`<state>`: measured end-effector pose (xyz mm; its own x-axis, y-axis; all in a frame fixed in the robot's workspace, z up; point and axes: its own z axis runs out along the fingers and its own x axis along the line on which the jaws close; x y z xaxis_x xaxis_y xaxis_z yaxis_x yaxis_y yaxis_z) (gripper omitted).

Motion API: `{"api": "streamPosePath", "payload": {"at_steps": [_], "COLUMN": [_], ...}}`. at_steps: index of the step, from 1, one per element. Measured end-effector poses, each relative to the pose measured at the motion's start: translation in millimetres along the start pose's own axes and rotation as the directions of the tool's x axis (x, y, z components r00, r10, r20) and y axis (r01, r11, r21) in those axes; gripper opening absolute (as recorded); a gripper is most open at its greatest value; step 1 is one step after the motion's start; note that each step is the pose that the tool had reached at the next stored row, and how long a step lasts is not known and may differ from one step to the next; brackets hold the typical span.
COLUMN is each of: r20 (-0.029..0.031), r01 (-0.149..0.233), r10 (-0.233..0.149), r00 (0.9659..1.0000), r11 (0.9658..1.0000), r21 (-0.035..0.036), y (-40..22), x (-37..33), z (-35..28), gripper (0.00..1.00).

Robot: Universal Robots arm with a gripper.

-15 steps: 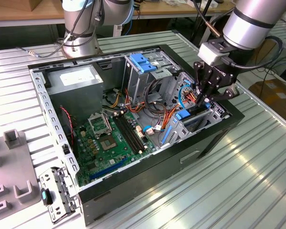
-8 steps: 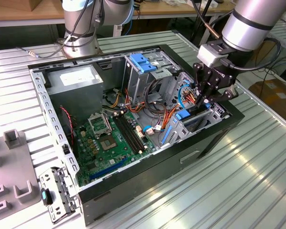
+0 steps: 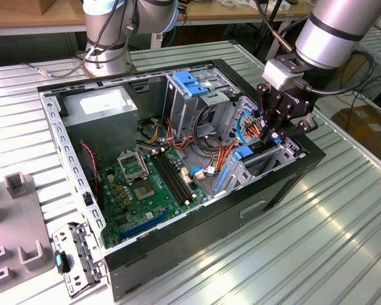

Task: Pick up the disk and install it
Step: 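Insert the first disk wire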

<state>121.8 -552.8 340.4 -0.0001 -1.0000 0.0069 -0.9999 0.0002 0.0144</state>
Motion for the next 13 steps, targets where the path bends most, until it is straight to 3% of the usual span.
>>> {"api": "streamPosePath", "payload": {"at_steps": [2,3,6,9,11,13], "r20": [-0.0004,-0.0003,-0.0004,-0.0001,-0.0003,-0.0003], "r01": [0.000,0.000,0.000,0.000,0.000,0.000], "r10": [0.000,0.000,0.000,0.000,0.000,0.000], "r00": [1.0000,1.0000,1.0000,1.0000,1.0000,1.0000], "r11": [1.0000,1.0000,1.0000,1.0000,1.0000,1.0000], "r21": [0.0000,0.0000,0.0000,0.0000,0.0000,0.0000], "y": [0.0,0.0,0.1,0.1,0.1,0.1], "x": [0.0,0.0,0.1,0.1,0.1,0.1], "z": [-1.2,-2.1,-10.3,-10.3,-10.5,-10.6], "gripper": [0.24,0.31,0.31,0.31,0.29,0.16]}}
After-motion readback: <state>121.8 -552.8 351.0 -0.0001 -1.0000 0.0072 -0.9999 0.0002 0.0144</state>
